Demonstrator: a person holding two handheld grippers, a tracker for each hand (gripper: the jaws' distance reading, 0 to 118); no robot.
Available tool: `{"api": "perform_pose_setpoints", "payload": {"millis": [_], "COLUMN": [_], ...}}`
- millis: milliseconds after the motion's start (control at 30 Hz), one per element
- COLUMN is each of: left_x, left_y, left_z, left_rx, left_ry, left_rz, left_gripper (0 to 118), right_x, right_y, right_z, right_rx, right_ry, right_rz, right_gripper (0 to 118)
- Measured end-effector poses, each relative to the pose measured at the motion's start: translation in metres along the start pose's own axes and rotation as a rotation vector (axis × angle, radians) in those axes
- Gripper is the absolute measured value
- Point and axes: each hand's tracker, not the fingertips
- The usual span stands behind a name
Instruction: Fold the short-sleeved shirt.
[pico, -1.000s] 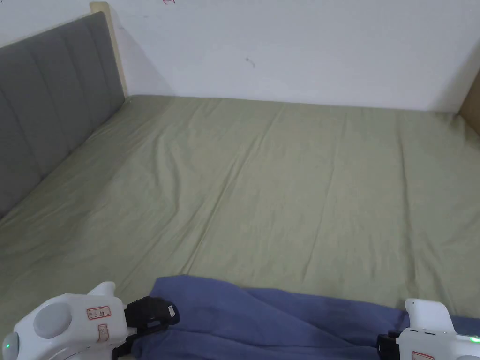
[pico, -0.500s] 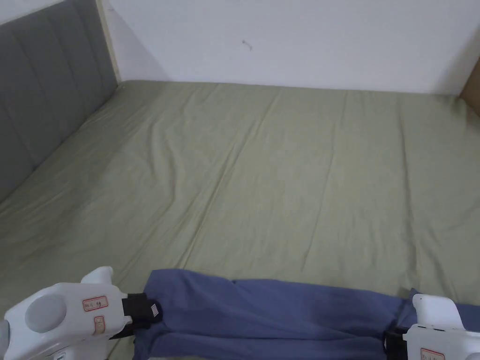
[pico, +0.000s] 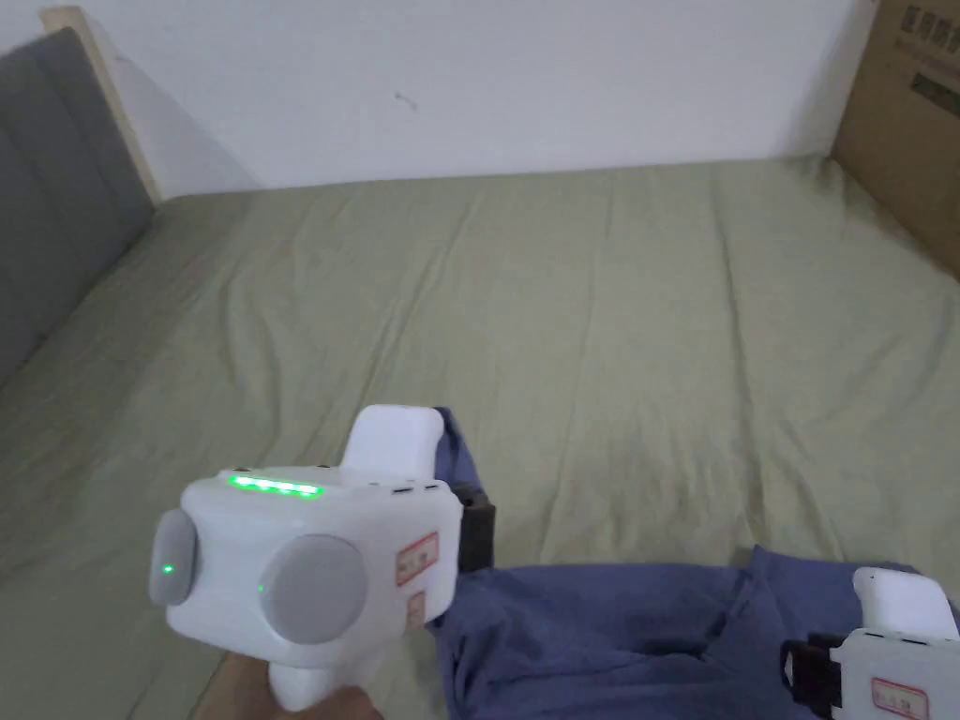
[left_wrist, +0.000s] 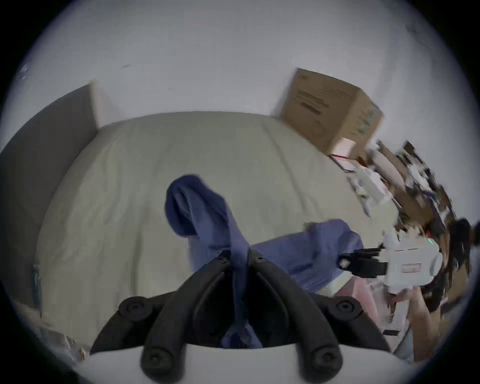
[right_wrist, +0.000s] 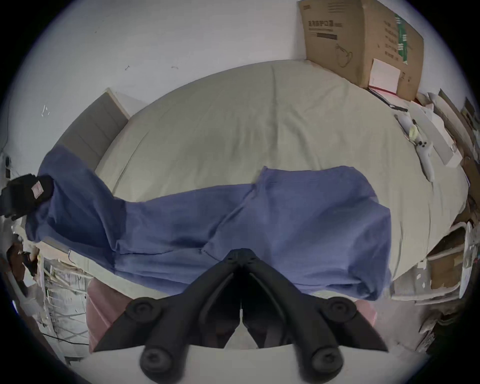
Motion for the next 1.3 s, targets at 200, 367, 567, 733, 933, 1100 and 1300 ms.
{"api": "perform_pose_setpoints", "payload": {"millis": [200,367,567,733,933,1100,1300], "left_x": [0.074,0.075,0.035,0.003,0.004,0.033,0.07], "left_y": [-0.025,-0.042,-0.03,-0.031,-0.047,-0.059,-0.078], "left_z": [-0.084,-0.138,-0.106,-0.094,-0.142,-0.165,-0.187], "left_rx": [-0.108,-0.266,-0.161,-0.126,-0.269,-0.332,-0.373], "left_ry": [-0.136,-0.216,-0.23,-0.089,-0.099,-0.172,-0.208], "left_rz": [-0.122,0.029,0.109,0.132,0.135,0.167,0.115], "left_gripper": [23,104,91,3,2,2,2], "right_x": [0.035,0.058,0.063,0.056,0.049,0.052,0.064], "right_y": [-0.008,-0.02,-0.023,-0.019,-0.02,-0.024,-0.031], "right_z": [0.006,0.015,0.021,0.02,0.014,0.012,0.012], "right_rx": [-0.003,-0.021,-0.01,0.014,0.011,0.0,-0.017], "right_ry": [-0.048,-0.088,-0.099,-0.078,-0.047,-0.045,-0.068], "right_rz": [-0.084,-0.124,-0.139,-0.143,-0.139,-0.154,-0.157], "right_gripper": [0,0,0,0,0,0,0]}}
